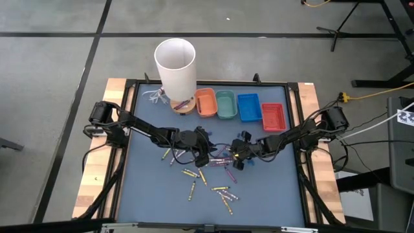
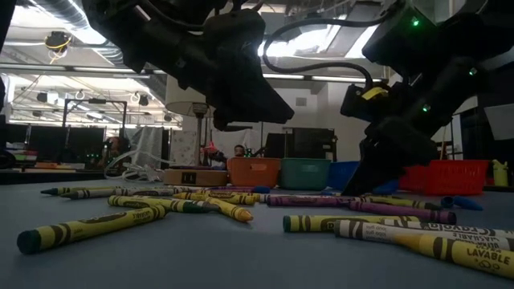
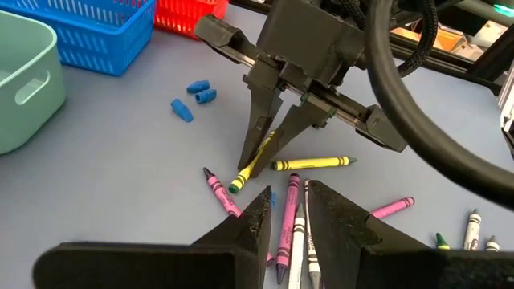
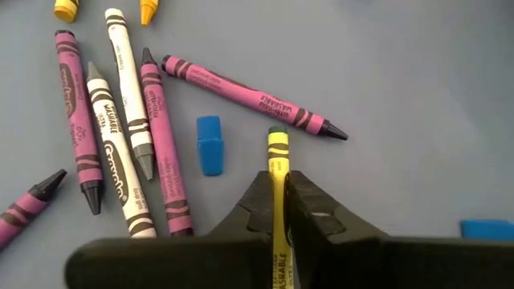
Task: Sort crayons
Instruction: Put the green crayon into the orange bin
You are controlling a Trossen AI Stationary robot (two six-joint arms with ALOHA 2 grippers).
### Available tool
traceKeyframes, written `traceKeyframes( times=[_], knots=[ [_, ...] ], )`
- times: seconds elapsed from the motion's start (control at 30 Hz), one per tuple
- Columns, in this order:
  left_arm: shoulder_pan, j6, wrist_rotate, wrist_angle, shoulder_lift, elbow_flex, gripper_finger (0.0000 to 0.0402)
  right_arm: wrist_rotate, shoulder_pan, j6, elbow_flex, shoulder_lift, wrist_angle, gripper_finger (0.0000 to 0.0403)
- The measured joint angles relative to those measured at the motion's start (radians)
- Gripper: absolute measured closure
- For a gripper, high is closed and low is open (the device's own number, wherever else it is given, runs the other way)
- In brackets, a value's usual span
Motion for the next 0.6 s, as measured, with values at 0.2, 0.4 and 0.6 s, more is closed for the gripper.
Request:
traceKeyframes(
  times=[0.2, 0.4, 0.6],
  knots=[
    [0.0, 0.006, 0.011, 0.0, -0.001, 0.0, 0.0333, -0.008, -0.001, 0.001, -0.001, -0.013, -0.003, 0.0375],
    [0.0, 0.026, 0.012, -0.009, -0.002, 0.0, 0.0333, -0.02, -0.001, -0.024, -0.005, -0.085, -0.035, 0.0373],
    [0.0, 0.029, 0.015, -0.066, -0.037, 0.0, 0.0333, -0.018, -0.001, -0.024, -0.003, -0.199, -0.097, 0.0373]
  ],
)
